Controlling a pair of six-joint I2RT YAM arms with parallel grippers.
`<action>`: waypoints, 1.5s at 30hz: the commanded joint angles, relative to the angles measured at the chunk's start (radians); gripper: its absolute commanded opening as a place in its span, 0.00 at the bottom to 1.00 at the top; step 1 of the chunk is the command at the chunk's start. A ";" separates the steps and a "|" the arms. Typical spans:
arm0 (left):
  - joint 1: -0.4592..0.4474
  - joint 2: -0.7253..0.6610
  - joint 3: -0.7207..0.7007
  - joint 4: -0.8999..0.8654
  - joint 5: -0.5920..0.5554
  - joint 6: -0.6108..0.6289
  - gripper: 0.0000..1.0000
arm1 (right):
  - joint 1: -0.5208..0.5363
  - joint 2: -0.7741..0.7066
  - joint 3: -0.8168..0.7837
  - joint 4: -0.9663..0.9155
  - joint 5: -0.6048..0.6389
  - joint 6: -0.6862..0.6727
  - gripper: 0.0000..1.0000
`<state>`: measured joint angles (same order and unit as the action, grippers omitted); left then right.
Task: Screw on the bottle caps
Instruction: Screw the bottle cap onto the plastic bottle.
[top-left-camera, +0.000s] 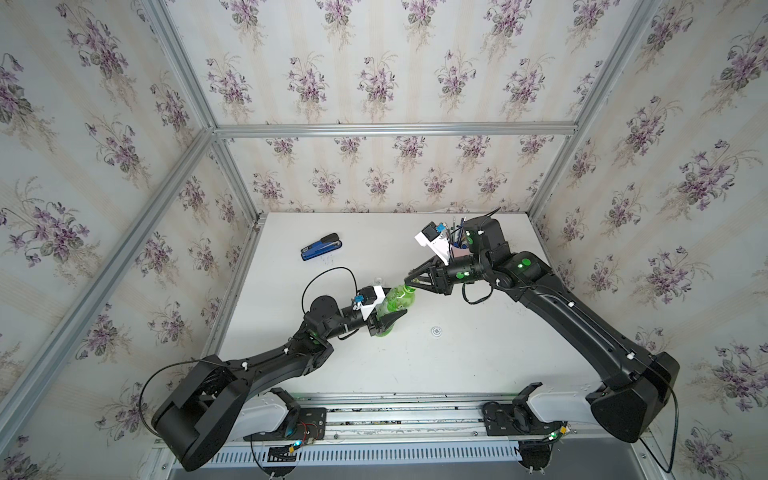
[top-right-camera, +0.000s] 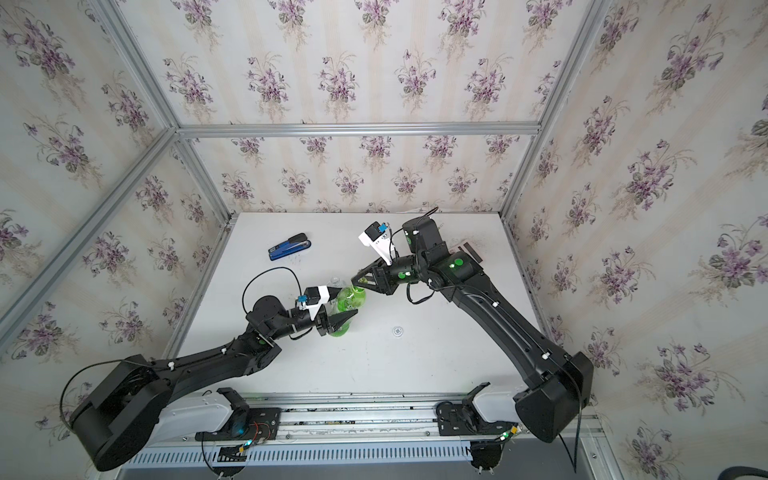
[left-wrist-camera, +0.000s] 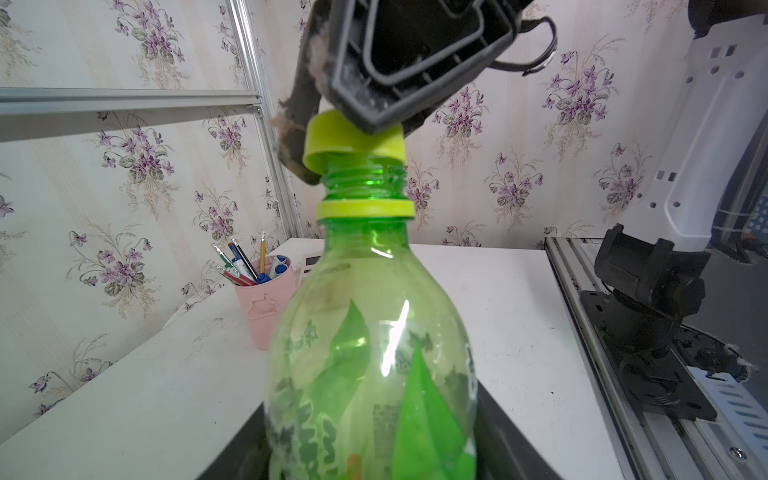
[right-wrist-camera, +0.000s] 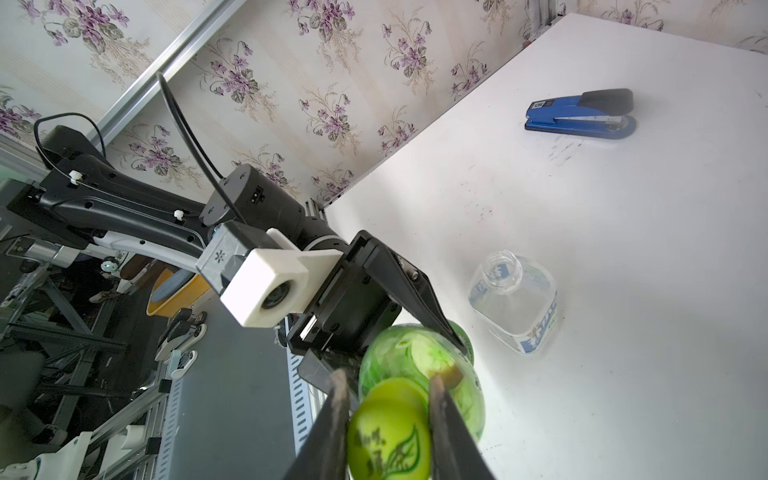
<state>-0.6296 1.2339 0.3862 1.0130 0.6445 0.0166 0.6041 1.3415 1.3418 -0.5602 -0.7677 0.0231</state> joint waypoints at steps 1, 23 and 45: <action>-0.005 0.001 0.011 0.086 -0.007 -0.012 0.61 | 0.002 -0.004 -0.003 0.004 0.021 -0.008 0.21; -0.011 0.043 0.028 0.108 -0.047 -0.075 0.61 | 0.003 -0.048 -0.035 0.009 0.024 -0.089 0.23; -0.047 0.035 0.035 0.095 -0.048 -0.050 0.61 | 0.002 -0.022 -0.021 -0.008 0.031 -0.092 0.24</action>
<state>-0.6743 1.2701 0.4206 1.0130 0.5991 -0.0437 0.6037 1.3102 1.3132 -0.5064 -0.7383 -0.0570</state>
